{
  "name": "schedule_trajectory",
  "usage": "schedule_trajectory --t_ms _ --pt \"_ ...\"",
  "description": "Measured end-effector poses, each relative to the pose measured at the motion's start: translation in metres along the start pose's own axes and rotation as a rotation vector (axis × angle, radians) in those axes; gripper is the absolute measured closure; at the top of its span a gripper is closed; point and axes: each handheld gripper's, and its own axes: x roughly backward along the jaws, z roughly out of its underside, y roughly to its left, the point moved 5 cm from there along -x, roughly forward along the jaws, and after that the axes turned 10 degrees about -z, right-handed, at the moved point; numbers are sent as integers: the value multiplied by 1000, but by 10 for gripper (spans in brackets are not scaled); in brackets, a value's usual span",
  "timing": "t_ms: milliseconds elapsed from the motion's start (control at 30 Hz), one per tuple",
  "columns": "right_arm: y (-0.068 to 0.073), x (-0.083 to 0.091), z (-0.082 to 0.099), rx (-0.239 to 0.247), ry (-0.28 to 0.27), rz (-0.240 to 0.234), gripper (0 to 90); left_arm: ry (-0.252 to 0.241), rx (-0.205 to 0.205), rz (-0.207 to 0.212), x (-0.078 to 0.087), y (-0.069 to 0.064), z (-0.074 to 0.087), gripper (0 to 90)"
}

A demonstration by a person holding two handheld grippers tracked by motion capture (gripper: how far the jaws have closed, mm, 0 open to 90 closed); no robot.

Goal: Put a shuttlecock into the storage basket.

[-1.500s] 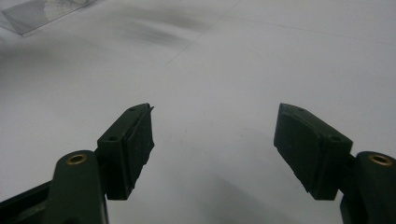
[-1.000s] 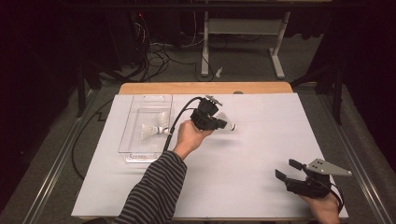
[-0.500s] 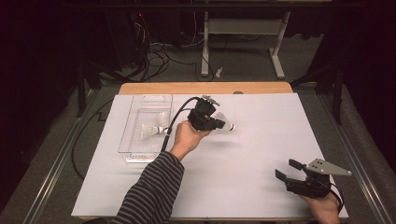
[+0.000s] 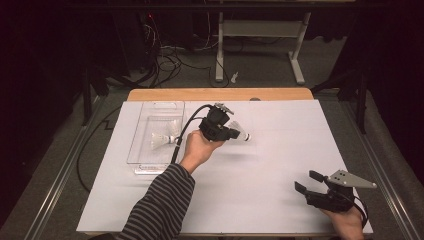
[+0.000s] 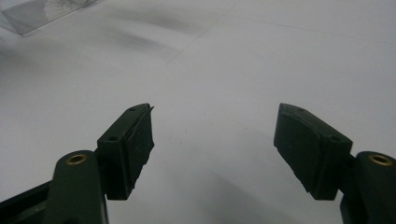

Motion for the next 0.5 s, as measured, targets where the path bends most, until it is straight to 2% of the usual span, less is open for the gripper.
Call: schedule_trajectory --t_ms 500 --pt "0 0 0 1 -2 1 288 -9 7 -5 12 2 10 898"
